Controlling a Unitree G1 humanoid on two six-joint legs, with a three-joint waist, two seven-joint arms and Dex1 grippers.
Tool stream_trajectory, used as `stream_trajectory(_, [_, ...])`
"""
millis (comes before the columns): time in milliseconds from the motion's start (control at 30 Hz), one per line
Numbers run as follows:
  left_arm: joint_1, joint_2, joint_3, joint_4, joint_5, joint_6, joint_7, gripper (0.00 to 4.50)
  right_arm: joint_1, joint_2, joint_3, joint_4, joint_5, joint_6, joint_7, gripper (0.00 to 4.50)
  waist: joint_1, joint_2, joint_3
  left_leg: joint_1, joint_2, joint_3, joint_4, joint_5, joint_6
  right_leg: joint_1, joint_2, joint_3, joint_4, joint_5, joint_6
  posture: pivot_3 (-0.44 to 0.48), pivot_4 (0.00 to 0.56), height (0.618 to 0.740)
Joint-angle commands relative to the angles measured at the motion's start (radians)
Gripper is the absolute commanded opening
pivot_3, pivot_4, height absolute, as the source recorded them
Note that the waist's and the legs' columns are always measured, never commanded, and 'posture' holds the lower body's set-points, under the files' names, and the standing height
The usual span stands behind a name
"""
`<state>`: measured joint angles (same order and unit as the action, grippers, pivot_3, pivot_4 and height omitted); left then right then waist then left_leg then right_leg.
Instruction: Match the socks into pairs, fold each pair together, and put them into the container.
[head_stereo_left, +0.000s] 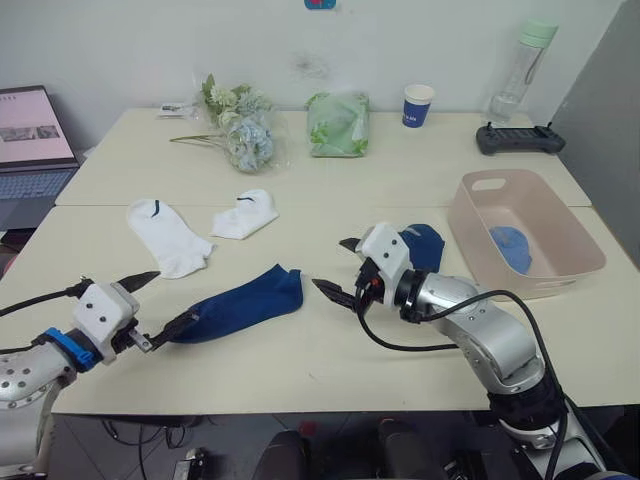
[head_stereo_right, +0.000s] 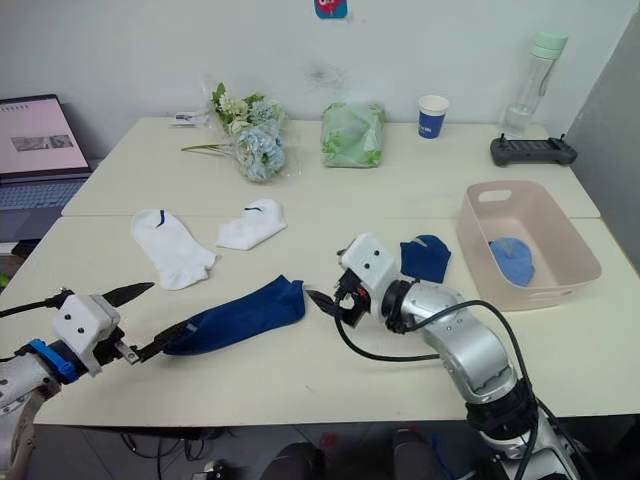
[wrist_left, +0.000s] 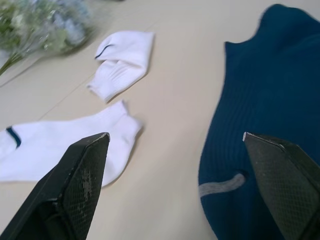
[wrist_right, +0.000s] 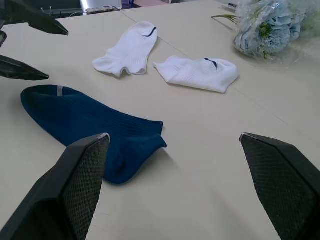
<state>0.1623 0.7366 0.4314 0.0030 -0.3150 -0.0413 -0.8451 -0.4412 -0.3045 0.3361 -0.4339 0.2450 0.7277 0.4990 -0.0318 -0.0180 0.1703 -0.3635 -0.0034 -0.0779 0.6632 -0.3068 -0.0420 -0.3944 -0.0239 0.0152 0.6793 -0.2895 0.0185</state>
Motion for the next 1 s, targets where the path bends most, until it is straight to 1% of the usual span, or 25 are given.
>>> stream_trajectory(33, [0.012,-0.01,0.065,-0.062,-0.171,0.326,0.075,4.46,-0.019,0.023,-0.007,-0.004,-0.004,-0.018,-0.007,4.5,-0.001,0.0,0.0,0.0,0.0,0.0,0.0,0.0,0.0,0.0,0.0,0.0,0.0,0.0,0.0,0.0,0.15,0.74])
stream_trajectory(133, [0.023,0.002,0.087,-0.104,-0.302,0.571,0.099,4.46,-0.034,0.05,0.005,0.03,-0.011,-0.015,-0.016,4.5,-0.003,0.0,0.0,0.0,0.001,0.0,0.0,0.0,0.0,0.0,0.001,0.0,0.001,0.0,0.0,0.0,0.15,0.74])
stream_trajectory(200, [0.025,0.016,0.085,-0.126,-0.354,0.688,0.104,4.46,-0.05,0.078,0.015,0.075,-0.021,-0.017,-0.026,4.5,-0.003,0.0,0.0,0.0,0.001,-0.001,0.0,0.0,0.0,0.0,0.001,0.0,0.001,0.0,0.0,0.0,0.15,0.74])
stream_trajectory(267, [0.025,0.023,0.063,-0.153,-0.358,0.739,0.111,4.46,-0.066,0.11,0.02,0.125,-0.03,-0.023,-0.035,4.5,-0.003,0.0,0.0,0.0,0.001,-0.001,0.0,0.0,0.0,0.0,0.001,-0.001,0.001,0.0,0.0,0.0,0.15,0.74])
stream_trajectory(367, [0.026,0.029,0.017,-0.182,-0.322,0.777,0.134,4.46,-0.092,0.169,0.021,0.209,-0.041,-0.026,-0.053,4.5,-0.002,0.0,0.0,0.001,0.001,-0.001,0.0,0.0,0.0,0.0,0.001,-0.001,0.002,0.0,0.0,0.0,0.15,0.74])
stream_trajectory(500, [-0.014,-0.008,0.025,-0.152,-0.31,0.799,0.203,4.46,-0.119,0.278,0.002,0.341,-0.03,-0.022,-0.089,4.5,-0.001,0.0,0.0,0.001,0.0,-0.001,0.0,0.0,0.0,-0.001,0.001,0.0,0.001,0.0,0.0,0.0,0.15,0.74])
stream_trajectory(600, [-0.01,-0.001,-0.013,-0.152,-0.274,0.786,0.195,3.85,-0.136,0.345,-0.018,0.459,-0.031,-0.04,-0.109,4.5,-0.001,0.0,0.0,0.001,0.001,-0.001,0.0,0.0,-0.001,-0.001,0.001,0.0,0.002,0.0,0.0,0.0,0.15,0.74])
stream_trajectory(733, [-0.001,-0.008,-0.051,-0.158,-0.235,0.758,0.187,2.6,-0.151,0.39,-0.02,0.565,-0.042,-0.072,-0.112,4.5,-0.001,0.001,0.0,0.001,-0.001,-0.001,0.0,0.0,-0.001,-0.001,0.0,0.001,0.001,0.0,0.0,0.0,0.15,0.74])
stream_trajectory(833, [0.018,-0.013,-0.072,-0.178,-0.224,0.751,0.173,1.7,-0.16,0.399,0.001,0.626,-0.062,-0.101,-0.098,3.9,0.0,0.001,0.0,0.001,-0.001,0.0,0.0,0.0,-0.001,-0.001,0.0,0.001,0.001,0.0,0.0,0.0,0.15,0.74])
stream_trajectory(900, [0.028,-0.02,-0.074,-0.191,-0.225,0.744,0.169,1.19,-0.159,0.402,0.015,0.62,-0.06,-0.097,-0.07,3.32,0.0,0.001,0.0,0.001,-0.001,0.0,0.0,0.0,-0.001,-0.001,-0.001,0.001,0.001,0.0,0.0,0.0,0.15,0.74])
stream_trajectory(1000, [0.035,-0.028,-0.072,-0.205,-0.228,0.73,0.163,0.24,-0.151,0.404,0.035,0.609,-0.069,-0.098,-0.044,2.2,-0.001,0.001,0.0,0.001,-0.001,0.0,0.0,0.0,-0.001,-0.001,-0.001,0.001,0.001,0.0,0.0,0.0,0.15,0.74])
